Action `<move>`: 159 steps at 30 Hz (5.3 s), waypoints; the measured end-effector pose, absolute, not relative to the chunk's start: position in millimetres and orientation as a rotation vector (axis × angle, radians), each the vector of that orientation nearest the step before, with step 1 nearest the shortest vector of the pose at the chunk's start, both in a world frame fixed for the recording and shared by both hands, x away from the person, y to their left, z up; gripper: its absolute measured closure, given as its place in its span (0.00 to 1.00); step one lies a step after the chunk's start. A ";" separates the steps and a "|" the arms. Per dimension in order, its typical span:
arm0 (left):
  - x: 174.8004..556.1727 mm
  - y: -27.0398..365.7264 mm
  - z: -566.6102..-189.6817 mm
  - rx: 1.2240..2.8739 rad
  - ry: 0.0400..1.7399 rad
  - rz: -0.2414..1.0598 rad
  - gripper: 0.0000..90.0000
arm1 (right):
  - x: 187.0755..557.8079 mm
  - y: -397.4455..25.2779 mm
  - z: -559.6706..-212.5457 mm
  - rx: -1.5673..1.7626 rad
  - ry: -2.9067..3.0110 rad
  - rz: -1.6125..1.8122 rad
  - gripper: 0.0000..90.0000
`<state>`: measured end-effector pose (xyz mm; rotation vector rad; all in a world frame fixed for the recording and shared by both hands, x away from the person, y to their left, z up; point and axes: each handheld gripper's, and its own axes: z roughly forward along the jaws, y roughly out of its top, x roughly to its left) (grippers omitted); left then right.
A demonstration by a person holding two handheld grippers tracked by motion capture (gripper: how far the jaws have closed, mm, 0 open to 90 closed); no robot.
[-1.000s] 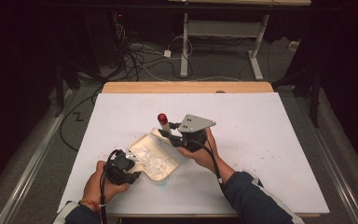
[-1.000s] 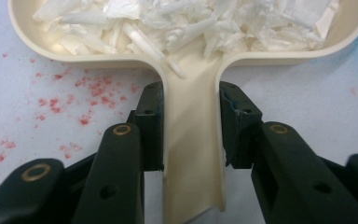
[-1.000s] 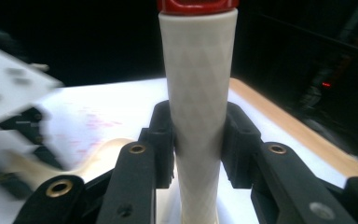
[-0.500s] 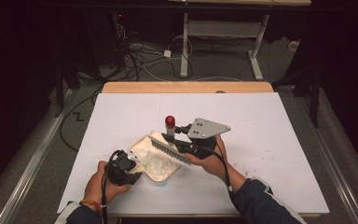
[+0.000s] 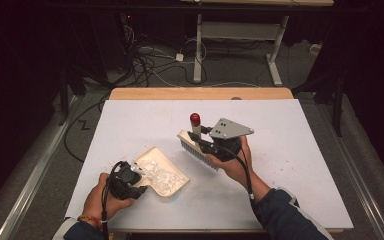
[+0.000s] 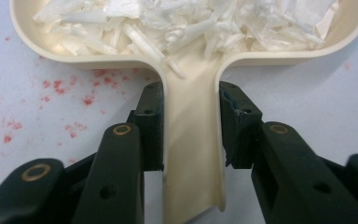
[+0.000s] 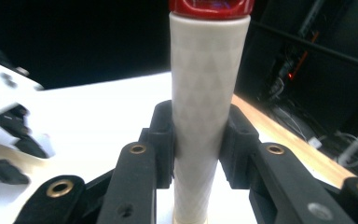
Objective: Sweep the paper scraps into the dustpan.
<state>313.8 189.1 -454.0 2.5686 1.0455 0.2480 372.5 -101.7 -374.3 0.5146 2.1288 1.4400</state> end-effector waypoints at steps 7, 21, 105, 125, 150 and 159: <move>316.9 195.4 -456.9 2.566 1.054 0.216 0.70 | 384.9 -72.6 -394.1 0.488 2.133 1.424 0.78; 315.4 202.1 -454.7 2.581 1.063 0.226 0.71 | 352.0 -50.4 -379.9 0.304 2.243 1.615 0.78; 268.9 180.2 -455.9 2.696 0.942 0.227 0.70 | 321.4 -117.8 -392.5 0.460 2.203 1.508 0.78; 272.9 176.4 -458.1 2.670 0.942 0.226 0.70 | 284.1 -108.3 -369.8 0.361 2.259 1.554 0.78; 279.3 171.7 -459.7 2.605 0.984 0.247 0.70 | 289.3 -156.0 -362.4 0.434 2.259 1.482 0.78; 288.6 171.1 -461.6 2.543 1.021 0.256 0.70 | 298.2 -204.1 -352.9 0.532 2.189 1.455 0.78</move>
